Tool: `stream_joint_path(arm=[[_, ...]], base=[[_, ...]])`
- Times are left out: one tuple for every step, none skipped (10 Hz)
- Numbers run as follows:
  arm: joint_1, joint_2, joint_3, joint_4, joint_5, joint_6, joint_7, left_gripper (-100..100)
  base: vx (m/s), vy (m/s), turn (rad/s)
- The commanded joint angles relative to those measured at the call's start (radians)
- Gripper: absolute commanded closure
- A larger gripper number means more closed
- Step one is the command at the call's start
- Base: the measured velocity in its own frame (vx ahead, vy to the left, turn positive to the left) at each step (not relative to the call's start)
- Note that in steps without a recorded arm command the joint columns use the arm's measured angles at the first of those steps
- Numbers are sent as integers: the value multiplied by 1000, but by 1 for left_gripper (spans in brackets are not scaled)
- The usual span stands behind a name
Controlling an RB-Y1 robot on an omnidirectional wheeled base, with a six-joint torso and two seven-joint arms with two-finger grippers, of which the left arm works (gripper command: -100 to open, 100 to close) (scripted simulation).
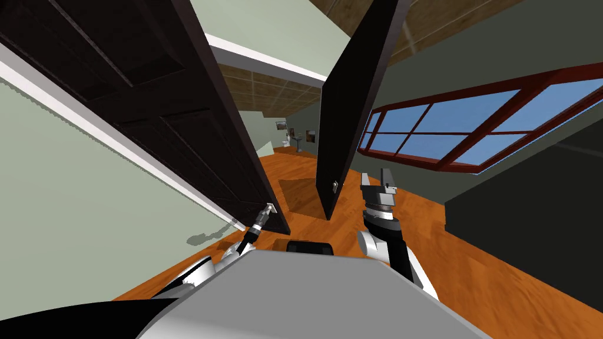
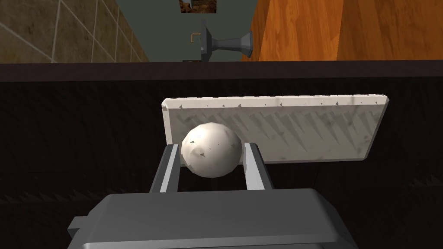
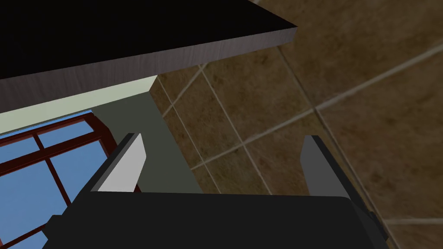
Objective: Pull the door open
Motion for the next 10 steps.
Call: stream_joint_path(arm=[[16,21,-33,-3,1,-34,20,100],[25,32,-48,-6,1,-50,30,100],[28,36,-54,-7,2,-56,33,100],[32,41,-61,-8,2,-63,37,100],[39,44,-55,-21,3,-46,30,100],[49,52,-75,-12,9,-72,37,100],[51,54,-80,-10,11,-80,39,100],[56,60,-92,-4,15,-97,44,100],[59,63,-99,-2,18,-107,46,100],[59,63,-99,-2,18,-107,46,100]], base=[[-200,109,-125],[-191,54,-94],[-148,30,-17],[-105,40,-18],[-49,20,2],[-122,64,-158],[-147,99,-172],[-167,72,-157],[-166,74,-111],[-110,51,-13]])
